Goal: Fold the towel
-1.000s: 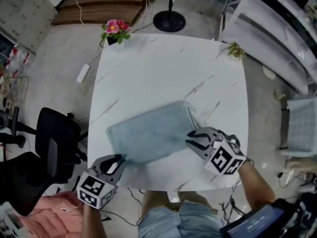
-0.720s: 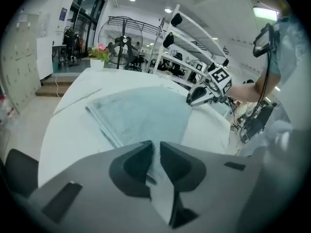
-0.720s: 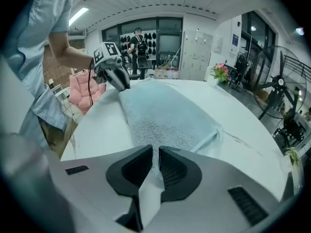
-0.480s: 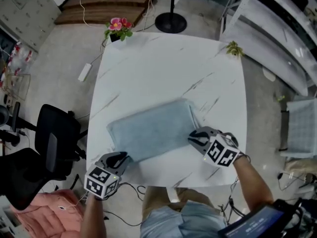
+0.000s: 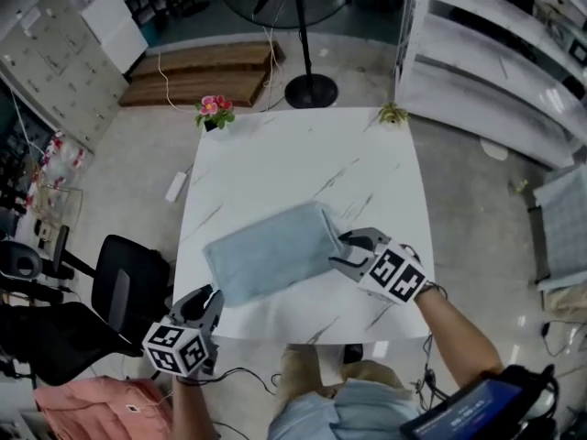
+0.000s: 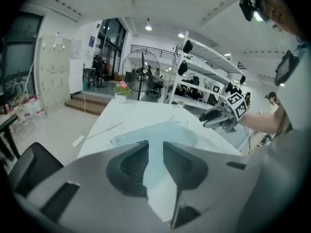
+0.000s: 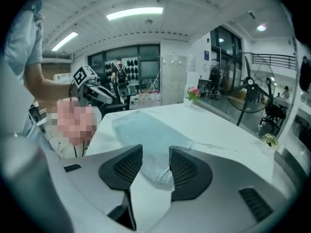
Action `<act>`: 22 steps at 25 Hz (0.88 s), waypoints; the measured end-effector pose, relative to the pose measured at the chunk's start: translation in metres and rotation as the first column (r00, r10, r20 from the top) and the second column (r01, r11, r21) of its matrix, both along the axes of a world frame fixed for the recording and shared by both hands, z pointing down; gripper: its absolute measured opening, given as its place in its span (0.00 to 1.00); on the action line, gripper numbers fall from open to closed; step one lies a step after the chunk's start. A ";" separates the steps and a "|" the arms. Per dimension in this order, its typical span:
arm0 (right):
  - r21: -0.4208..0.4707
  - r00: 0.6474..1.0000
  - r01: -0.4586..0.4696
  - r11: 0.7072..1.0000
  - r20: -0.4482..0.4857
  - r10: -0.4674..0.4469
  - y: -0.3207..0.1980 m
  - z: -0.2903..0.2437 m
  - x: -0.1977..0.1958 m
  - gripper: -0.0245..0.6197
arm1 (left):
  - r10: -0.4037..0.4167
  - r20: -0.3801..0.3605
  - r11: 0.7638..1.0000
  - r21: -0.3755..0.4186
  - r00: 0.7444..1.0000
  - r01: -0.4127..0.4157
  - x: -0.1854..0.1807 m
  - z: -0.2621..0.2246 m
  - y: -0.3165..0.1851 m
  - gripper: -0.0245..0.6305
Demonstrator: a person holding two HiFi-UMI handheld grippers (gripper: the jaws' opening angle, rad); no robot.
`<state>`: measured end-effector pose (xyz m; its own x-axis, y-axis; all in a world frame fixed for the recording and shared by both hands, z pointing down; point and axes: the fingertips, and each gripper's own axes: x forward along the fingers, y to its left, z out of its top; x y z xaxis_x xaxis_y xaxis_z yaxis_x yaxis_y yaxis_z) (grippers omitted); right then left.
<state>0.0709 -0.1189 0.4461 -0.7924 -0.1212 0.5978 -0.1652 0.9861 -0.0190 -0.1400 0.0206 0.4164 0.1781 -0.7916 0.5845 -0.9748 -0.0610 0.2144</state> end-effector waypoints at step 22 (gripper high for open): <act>-0.880 0.633 -0.430 0.201 -0.136 0.762 -0.034 0.087 0.005 0.44 | 0.106 -0.165 0.989 0.122 0.981 -0.087 0.009 0.001 -0.008 0.18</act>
